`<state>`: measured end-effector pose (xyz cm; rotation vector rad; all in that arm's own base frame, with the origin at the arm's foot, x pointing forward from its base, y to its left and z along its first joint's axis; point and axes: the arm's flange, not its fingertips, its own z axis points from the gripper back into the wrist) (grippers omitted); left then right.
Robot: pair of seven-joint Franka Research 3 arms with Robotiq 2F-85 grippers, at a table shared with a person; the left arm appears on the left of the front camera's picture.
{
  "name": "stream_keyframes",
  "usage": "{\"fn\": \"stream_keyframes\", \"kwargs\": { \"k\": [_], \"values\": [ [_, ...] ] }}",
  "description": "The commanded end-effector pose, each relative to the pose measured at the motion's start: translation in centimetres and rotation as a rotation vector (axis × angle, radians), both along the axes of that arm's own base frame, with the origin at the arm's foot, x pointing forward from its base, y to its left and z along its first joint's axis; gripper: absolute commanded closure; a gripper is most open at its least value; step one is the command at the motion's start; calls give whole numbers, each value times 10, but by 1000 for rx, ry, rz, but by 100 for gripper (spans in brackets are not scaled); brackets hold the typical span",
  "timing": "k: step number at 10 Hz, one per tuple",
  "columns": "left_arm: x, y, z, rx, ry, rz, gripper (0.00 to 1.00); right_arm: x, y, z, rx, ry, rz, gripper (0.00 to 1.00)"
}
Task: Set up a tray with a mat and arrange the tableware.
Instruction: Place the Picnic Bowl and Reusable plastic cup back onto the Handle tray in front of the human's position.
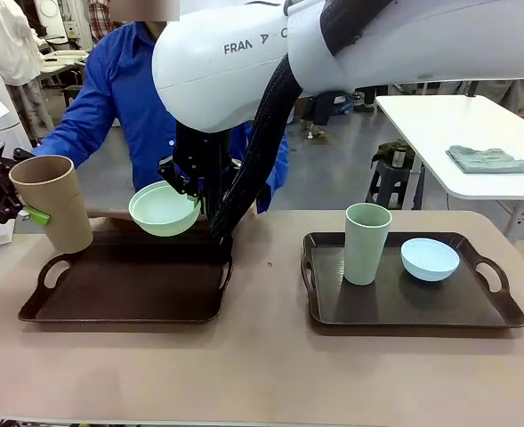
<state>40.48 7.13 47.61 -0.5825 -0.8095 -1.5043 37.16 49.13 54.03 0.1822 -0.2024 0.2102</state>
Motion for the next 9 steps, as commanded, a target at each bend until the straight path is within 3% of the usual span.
{"fn": "stream_keyframes", "kwargs": {
  "k": [1,9],
  "values": [
    [3,0,2,-2,-25,-7,100,0,1,-1,-9,-2,1,100],
    [3,0,2,-2,-25,-7,100,0,1,-1,-9,-2,1,100]
  ]
}}
